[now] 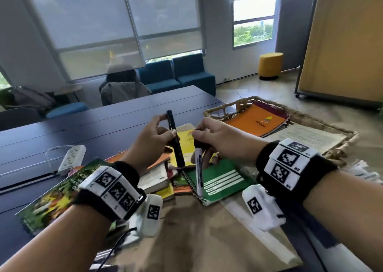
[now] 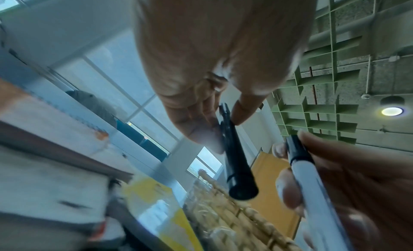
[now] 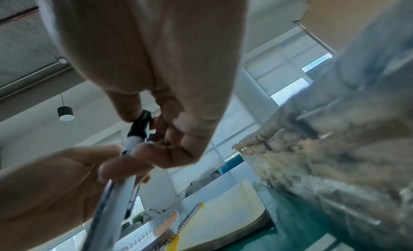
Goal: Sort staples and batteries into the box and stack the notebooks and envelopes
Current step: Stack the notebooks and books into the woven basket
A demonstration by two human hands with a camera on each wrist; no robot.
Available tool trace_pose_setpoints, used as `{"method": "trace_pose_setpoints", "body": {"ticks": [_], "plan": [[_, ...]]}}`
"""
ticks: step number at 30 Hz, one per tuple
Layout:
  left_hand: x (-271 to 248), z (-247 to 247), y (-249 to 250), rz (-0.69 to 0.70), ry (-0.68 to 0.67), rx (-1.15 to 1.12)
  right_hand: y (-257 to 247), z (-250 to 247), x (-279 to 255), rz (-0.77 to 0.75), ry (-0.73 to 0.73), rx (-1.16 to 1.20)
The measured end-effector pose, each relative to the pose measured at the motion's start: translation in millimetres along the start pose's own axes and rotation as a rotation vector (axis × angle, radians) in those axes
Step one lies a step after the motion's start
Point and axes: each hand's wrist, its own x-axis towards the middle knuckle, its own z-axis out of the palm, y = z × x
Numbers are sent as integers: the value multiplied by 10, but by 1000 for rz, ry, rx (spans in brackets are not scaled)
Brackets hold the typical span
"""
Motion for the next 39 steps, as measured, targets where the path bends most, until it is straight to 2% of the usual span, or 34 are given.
{"method": "trace_pose_setpoints", "body": {"ticks": [6, 14, 17, 20, 24, 30, 34, 36, 39], "plan": [[213, 346, 100, 60, 85, -148, -25, -285, -122, -52, 181, 232], [551, 856, 135, 20, 132, -338, -30, -799, -235, -87, 361, 428], [691, 1027, 132, 24, 131, -328, 59, -945, -218, -78, 489, 443], [818, 1154, 128, 56, 133, -233, 198, -1020, -207, 4, 540, 441], [963, 1241, 103, 83, 127, -102, 346, -1085, -218, 128, 495, 311], [1078, 1317, 31, 136, 95, 201, 418, -1139, -175, 169, 333, 53], [1122, 1330, -9, 145, 54, 491, 422, -1092, -126, 184, 198, -125], [1163, 1340, -22, 129, 30, 712, 424, -1054, -91, 217, 139, -237], [1207, 1382, -10, 29, -89, 1013, 437, -1026, -62, 286, 82, -296]]}}
